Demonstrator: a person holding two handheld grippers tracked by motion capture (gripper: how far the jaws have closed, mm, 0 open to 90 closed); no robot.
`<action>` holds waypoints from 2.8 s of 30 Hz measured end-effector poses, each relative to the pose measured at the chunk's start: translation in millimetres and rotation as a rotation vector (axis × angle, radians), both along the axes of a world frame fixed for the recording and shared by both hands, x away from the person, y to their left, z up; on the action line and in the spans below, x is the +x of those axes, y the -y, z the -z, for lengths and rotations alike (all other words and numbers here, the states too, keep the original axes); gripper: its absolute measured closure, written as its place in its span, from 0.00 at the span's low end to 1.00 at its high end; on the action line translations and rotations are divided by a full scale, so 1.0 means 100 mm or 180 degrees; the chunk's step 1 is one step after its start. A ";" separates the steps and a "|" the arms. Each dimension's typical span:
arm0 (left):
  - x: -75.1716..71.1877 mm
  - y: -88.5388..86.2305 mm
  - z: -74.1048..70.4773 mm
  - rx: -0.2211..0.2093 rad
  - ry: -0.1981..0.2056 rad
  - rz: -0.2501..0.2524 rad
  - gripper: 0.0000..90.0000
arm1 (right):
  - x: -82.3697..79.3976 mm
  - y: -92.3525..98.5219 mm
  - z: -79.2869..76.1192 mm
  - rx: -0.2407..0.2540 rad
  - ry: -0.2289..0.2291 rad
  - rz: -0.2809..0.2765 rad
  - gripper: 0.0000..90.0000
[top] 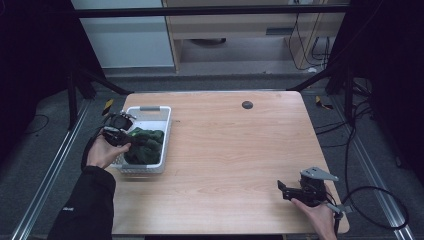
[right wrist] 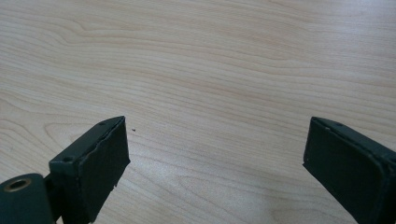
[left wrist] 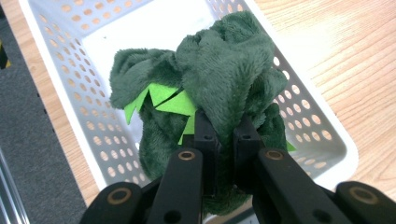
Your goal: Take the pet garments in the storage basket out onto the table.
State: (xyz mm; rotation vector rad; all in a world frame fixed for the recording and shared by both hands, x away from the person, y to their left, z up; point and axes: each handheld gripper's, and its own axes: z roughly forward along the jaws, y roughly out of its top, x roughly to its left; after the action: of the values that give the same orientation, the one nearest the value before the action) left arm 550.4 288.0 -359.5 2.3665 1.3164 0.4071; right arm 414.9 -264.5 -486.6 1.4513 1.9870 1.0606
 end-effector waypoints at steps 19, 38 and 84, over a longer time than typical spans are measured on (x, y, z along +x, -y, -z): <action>-0.14 -0.05 -0.43 -0.0007 0.0188 0.0085 0.94 | 0.00 0.00 0.01 -0.0034 0.0018 -0.0002 0.08; -0.24 -0.02 -0.72 -0.0024 0.0339 0.0198 0.94 | 0.00 0.00 0.00 -0.0027 0.0010 -0.0010 0.08; -0.64 1.03 -1.01 0.0032 0.0382 0.1215 0.94 | -0.01 0.01 -0.02 -0.0017 0.0041 0.0001 0.07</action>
State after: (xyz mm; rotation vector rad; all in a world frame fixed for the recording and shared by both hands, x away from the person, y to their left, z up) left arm 486.3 185.5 -258.6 2.4846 0.7860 0.4296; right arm 413.6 -265.2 -484.6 1.4384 1.9792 1.0610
